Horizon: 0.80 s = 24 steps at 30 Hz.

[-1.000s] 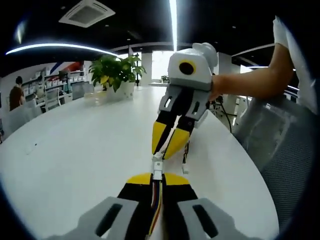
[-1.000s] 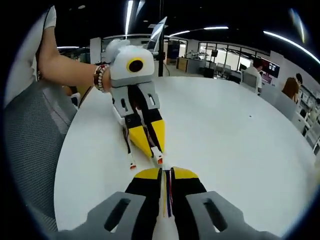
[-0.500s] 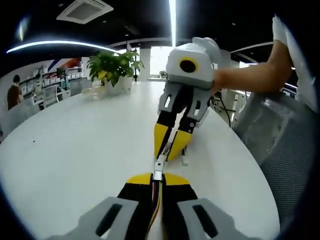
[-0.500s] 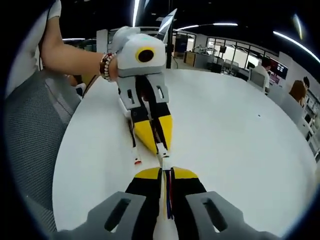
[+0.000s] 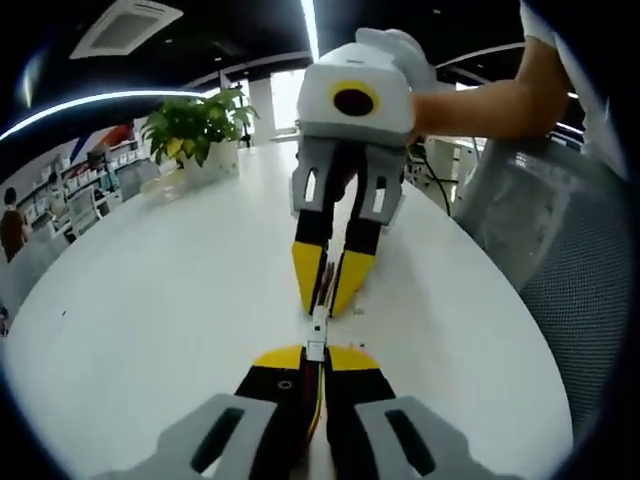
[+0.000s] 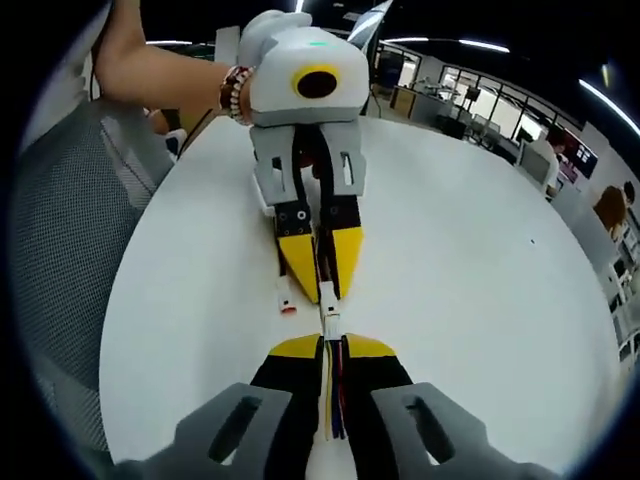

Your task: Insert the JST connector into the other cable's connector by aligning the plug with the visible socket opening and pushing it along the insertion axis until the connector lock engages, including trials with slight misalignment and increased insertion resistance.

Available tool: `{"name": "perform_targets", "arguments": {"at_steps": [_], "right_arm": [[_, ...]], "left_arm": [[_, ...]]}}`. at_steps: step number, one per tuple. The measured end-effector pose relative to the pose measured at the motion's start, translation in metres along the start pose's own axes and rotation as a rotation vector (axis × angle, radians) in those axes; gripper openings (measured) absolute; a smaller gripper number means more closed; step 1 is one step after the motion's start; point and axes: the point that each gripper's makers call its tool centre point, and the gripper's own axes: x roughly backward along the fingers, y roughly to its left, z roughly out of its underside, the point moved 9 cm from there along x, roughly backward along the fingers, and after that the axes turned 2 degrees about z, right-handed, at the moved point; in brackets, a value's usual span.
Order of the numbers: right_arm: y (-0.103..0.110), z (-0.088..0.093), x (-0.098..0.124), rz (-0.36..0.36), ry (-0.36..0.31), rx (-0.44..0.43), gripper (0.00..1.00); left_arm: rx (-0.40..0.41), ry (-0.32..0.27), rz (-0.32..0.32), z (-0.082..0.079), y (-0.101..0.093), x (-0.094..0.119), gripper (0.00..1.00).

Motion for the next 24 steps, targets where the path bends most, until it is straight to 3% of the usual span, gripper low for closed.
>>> {"name": "perform_targets", "arguments": {"at_steps": [13,24], "right_arm": [[0.0003,-0.0042,-0.002,-0.007,-0.009,0.01,0.04],[-0.003,-0.0082,0.0025,0.003,-0.082,-0.036,0.03]], "left_arm": [[-0.05,0.006,0.007,-0.0019,-0.0008,-0.0012,0.0],[-0.009,-0.056,-0.007,-0.0029,0.0012,0.006,0.0]]}}
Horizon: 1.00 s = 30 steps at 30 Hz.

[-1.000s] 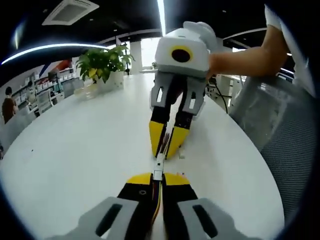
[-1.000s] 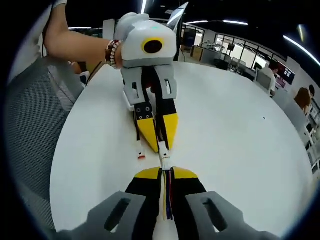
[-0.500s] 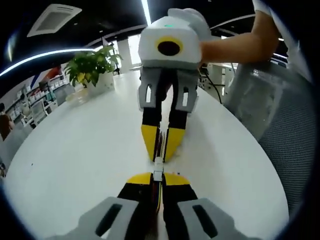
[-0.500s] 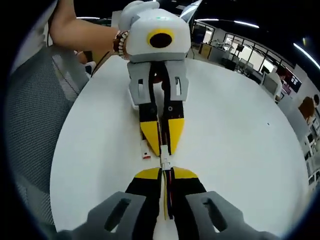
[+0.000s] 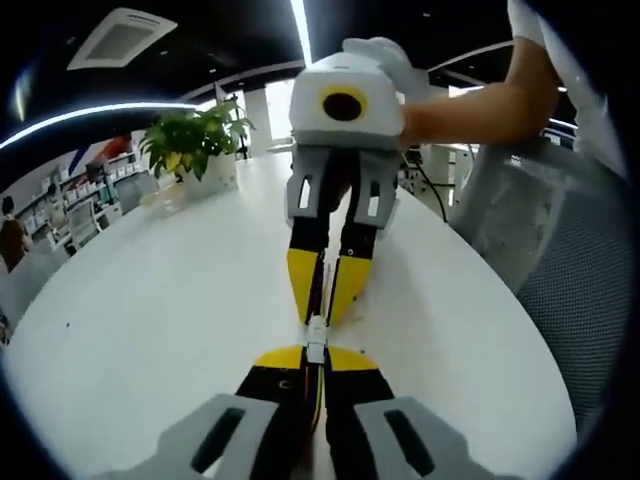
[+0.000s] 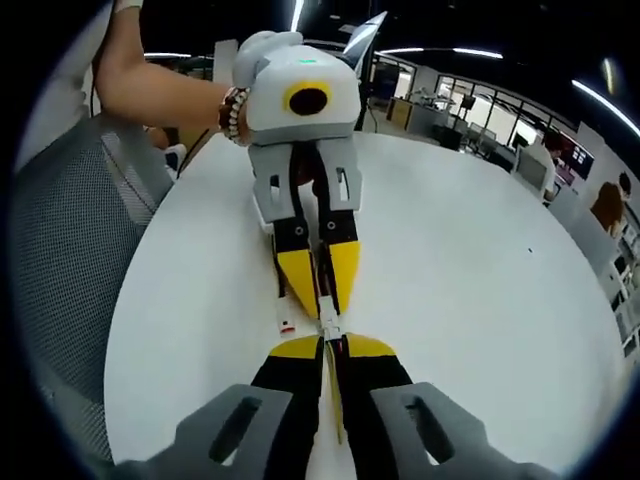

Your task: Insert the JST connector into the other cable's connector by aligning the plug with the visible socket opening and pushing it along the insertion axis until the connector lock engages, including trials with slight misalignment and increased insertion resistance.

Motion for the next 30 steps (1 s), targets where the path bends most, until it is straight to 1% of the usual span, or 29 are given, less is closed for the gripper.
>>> {"name": "perform_targets", "arguments": {"at_steps": [5,8,11,13,14,15,18,20,22,23,27,30], "right_arm": [[0.002,0.002,-0.003,-0.011,-0.01,-0.012,0.03],[0.001,0.002,-0.003,-0.004,-0.017,-0.021,0.03],[-0.004,0.003,0.0,0.023,-0.037,-0.039,0.04],[-0.006,0.005,0.003,0.034,-0.053,-0.056,0.04],[-0.008,0.005,0.004,0.051,-0.061,-0.063,0.04],[-0.009,0.005,0.005,0.061,-0.069,-0.064,0.04],[-0.011,0.005,0.004,0.077,-0.076,-0.071,0.04],[-0.01,0.006,0.003,0.076,-0.072,-0.073,0.04],[-0.011,0.008,-0.001,0.09,-0.059,-0.07,0.04],[-0.011,0.008,-0.001,0.097,-0.058,-0.067,0.04],[-0.012,0.011,-0.004,0.119,-0.046,-0.061,0.05],[-0.011,0.014,-0.007,0.121,-0.029,-0.064,0.05]], "left_arm": [[0.006,0.007,0.011,0.002,-0.001,0.001,0.0],[-0.003,0.012,0.005,0.002,0.0,0.001,0.0],[0.019,-0.002,-0.025,0.001,0.004,0.001,0.0],[0.002,-0.009,-0.037,-0.002,0.005,0.0,0.0],[0.003,-0.011,-0.041,-0.003,0.005,0.0,0.0],[0.015,-0.017,-0.06,-0.005,0.007,0.0,0.0],[0.033,-0.024,-0.081,-0.005,0.009,0.0,0.0],[0.038,-0.006,-0.089,-0.003,0.01,-0.003,0.01],[0.029,0.028,-0.133,0.0,0.013,-0.005,0.03],[0.028,0.04,-0.145,0.0,0.014,-0.005,0.05],[0.035,0.035,-0.125,0.0,0.011,-0.009,0.04],[0.031,0.056,-0.129,0.003,0.011,-0.012,0.05]]}}
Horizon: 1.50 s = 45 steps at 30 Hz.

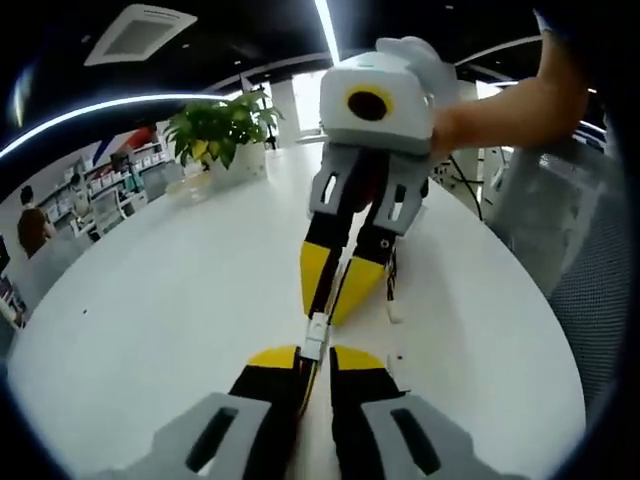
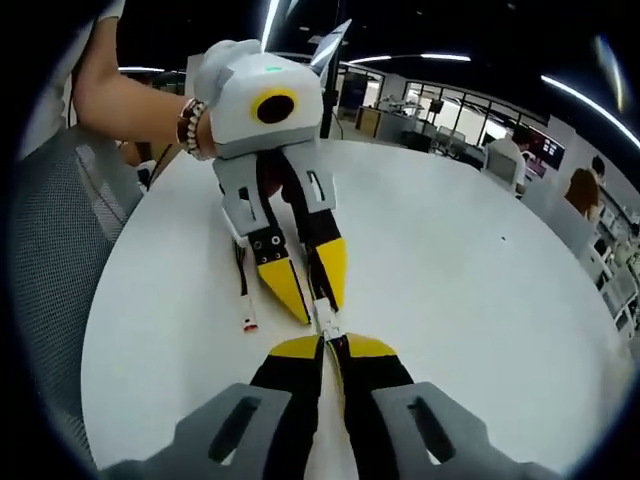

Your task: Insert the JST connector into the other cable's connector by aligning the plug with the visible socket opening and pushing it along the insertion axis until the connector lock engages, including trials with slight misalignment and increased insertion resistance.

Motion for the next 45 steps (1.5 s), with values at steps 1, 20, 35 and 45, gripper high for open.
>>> {"name": "perform_targets", "arguments": {"at_steps": [1,20,35,45], "right_arm": [[0.0,0.001,0.0,0.001,-0.002,-0.003,0.05],[-0.012,-0.008,0.012,0.056,-0.061,-0.104,0.18],[-0.022,-0.033,0.048,0.138,-0.221,-0.209,0.24],[-0.015,-0.036,0.059,0.15,-0.229,-0.211,0.21]], "left_arm": [[0.01,-0.01,0.006,-0.001,0.0,0.0,0.05],[0.228,-0.17,-0.037,-0.011,0.011,0.02,0.25],[0.372,-0.337,-0.09,-0.027,0.012,0.05,0.35],[0.354,-0.319,-0.147,-0.027,0.006,0.066,0.35]]}}
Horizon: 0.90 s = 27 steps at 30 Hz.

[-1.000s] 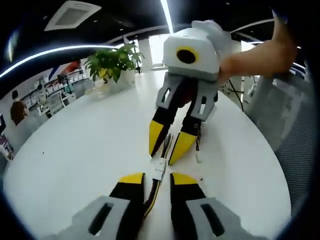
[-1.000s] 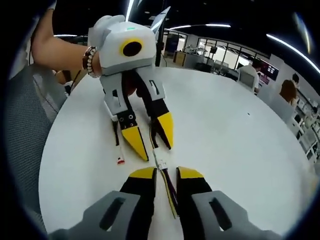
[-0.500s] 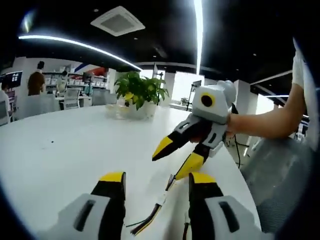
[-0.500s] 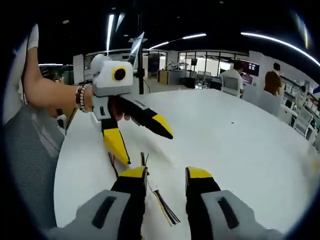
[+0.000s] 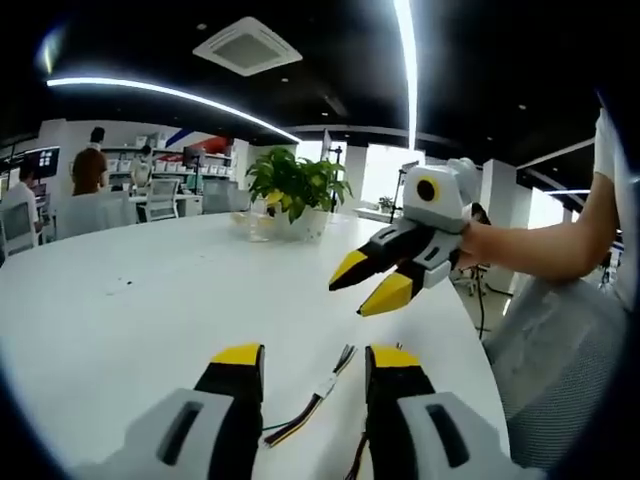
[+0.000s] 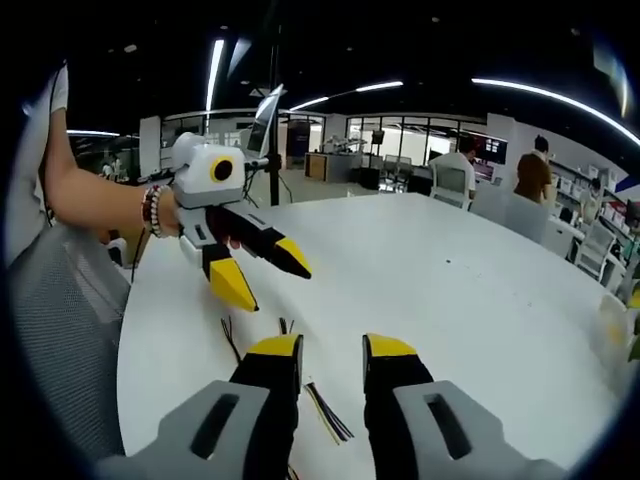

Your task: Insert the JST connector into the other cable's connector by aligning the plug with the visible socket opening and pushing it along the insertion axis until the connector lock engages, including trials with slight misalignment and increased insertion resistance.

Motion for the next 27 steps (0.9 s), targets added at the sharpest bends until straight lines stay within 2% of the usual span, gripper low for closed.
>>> {"name": "perform_targets", "arguments": {"at_steps": [7,12,16,21,27], "right_arm": [[0.007,0.0,0.003,-0.018,0.018,0.012,0.18],[0.013,0.004,0.003,-0.036,0.048,0.017,0.16],[0.019,0.011,0.001,-0.061,0.093,0.014,0.15],[0.025,0.019,0.004,-0.072,0.137,0.021,0.15],[0.028,0.03,0.007,-0.076,0.174,-0.01,0.14]], "left_arm": [[-0.056,0.034,0.032,0.001,-0.015,-0.003,0.35],[-0.061,0.051,0.057,0.007,-0.022,-0.005,0.33],[-0.091,0.126,0.054,0.018,-0.024,-0.002,0.33],[-0.086,0.157,0.064,0.025,-0.027,-0.001,0.32],[-0.05,0.163,0.071,0.031,-0.034,0.006,0.31]]}}
